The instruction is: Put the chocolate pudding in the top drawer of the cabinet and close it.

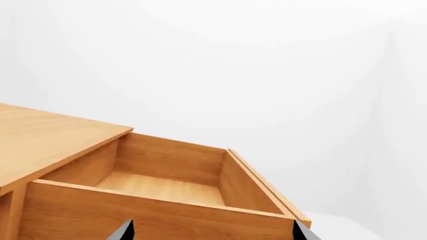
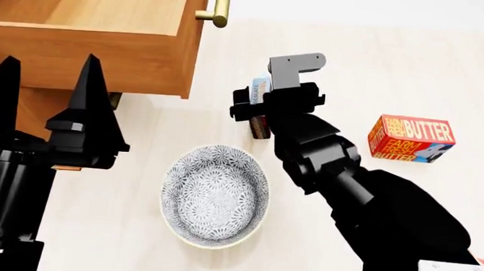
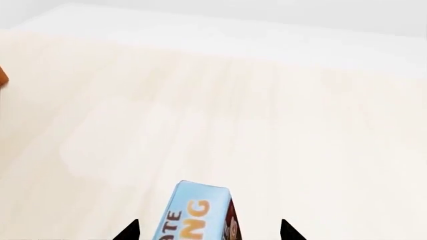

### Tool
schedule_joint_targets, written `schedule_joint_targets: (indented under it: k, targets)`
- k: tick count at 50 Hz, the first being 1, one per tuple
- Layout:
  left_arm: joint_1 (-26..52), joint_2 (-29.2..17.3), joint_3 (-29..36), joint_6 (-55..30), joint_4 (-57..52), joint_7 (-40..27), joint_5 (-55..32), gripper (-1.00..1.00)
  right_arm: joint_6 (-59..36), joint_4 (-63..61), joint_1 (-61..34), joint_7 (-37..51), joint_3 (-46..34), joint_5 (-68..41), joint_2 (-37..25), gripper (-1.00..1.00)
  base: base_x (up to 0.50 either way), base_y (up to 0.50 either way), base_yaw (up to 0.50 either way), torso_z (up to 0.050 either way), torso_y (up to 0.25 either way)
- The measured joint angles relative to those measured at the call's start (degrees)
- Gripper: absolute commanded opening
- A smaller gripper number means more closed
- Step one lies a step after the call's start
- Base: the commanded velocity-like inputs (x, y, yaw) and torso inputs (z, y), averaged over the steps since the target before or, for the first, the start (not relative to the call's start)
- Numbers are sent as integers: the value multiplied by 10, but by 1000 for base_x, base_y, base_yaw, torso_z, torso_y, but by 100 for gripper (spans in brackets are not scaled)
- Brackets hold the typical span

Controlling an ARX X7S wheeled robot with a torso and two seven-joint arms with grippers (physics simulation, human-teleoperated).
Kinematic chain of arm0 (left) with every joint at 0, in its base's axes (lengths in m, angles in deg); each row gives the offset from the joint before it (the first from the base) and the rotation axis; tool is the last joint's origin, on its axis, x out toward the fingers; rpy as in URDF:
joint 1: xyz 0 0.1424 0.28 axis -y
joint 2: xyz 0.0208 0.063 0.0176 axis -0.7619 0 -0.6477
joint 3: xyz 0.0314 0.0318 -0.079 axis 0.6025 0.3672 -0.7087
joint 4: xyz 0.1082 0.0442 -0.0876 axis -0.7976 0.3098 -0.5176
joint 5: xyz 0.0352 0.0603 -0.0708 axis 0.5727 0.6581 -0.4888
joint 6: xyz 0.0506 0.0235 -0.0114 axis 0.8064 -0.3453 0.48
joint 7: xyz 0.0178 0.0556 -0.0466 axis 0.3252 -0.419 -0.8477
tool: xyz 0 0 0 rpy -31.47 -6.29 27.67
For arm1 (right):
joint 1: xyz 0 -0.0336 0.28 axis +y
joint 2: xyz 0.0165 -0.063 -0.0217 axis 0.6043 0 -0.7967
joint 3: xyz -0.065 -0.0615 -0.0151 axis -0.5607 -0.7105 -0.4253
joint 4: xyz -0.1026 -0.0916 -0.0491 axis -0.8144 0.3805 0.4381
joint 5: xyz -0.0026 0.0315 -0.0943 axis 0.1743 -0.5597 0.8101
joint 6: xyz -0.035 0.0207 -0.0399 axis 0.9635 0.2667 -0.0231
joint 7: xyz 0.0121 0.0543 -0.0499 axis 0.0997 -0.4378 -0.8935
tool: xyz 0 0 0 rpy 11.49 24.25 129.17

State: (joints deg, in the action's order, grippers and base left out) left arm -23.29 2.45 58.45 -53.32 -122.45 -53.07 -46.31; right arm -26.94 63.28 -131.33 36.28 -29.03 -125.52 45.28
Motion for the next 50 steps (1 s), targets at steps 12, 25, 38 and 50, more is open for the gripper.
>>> schedule_joint_targets:
  k: [12,25,38,50]
  targets:
    - [-2,-7,-2,0,-5,-9,-8,100,-15,2,-10,0,-10,-22,0,100,0,0,0,0,-2]
    - [-5,-14,-3,1,-11,-18,-18,100,-13,2,-19,3,-23,-47,0,100,0,0,0,0,0]
    - [-2,-12,11,13,3,-14,-4,100,-10,2,-20,4,-28,-58,0,100,0,0,0,0,0]
    - [-7,-15,12,17,2,-17,-5,100,-13,7,-7,5,-30,-67,0,100,0,0,0,0,0]
